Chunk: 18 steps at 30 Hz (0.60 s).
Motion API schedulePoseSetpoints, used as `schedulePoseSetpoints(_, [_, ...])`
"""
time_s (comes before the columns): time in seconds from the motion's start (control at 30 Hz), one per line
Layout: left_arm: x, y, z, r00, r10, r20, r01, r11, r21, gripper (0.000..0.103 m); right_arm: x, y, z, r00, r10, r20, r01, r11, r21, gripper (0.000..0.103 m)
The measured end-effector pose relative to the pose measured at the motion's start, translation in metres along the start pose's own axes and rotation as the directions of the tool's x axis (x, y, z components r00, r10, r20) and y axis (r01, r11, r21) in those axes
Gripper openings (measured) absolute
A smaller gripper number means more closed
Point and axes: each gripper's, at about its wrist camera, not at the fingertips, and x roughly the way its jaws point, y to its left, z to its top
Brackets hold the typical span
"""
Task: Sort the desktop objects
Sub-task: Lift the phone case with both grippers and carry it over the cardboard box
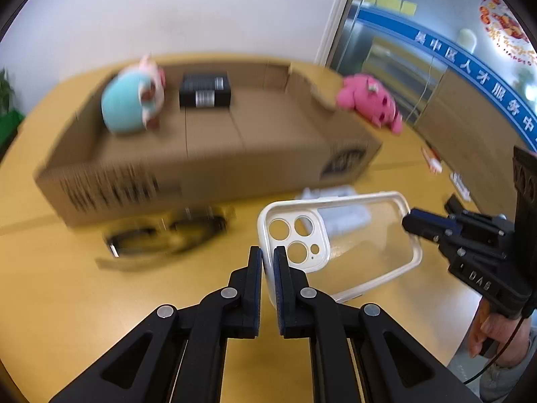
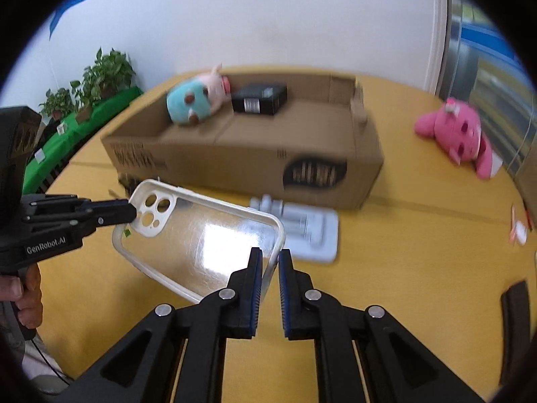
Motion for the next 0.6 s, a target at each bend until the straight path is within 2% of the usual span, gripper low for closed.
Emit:
schedulePoseSetpoints(0.17, [-0.037, 0.018, 0.056, 0.991, 0.016, 0.13, -0.019, 1.0, 0.023, 0.005, -0.015, 0.008, 0.054, 0.994, 0.016, 0.107, -0.011, 0.999, -0.049, 0.009])
schedulePoseSetpoints(0.27, [-0.059, 0.03, 0.085, 0.976, 0.053, 0.211, -0.061, 0.998, 0.034, 0.005, -0.015, 0.017, 0.082, 0.988, 0.031, 0.151, -0.019, 0.997, -0.075, 0.009])
schedulePoseSetpoints(0.43, [-0.075, 0.059, 0.107, 0.962, 0.093, 0.257, -0.096, 0.995, -0.001, 0.005, -0.011, 0.035, 0.119, 0.975, 0.076, 0.208, -0.056, 0.993, -0.1, 0.009])
schedulePoseSetpoints(0.6, [-0.076, 0.083, 0.115, 0.955, 0.141, 0.259, -0.138, 0.99, -0.028, 0.005, 0.005, 0.053, 0.142, 0.97, 0.117, 0.214, -0.09, 0.987, -0.131, 0.009])
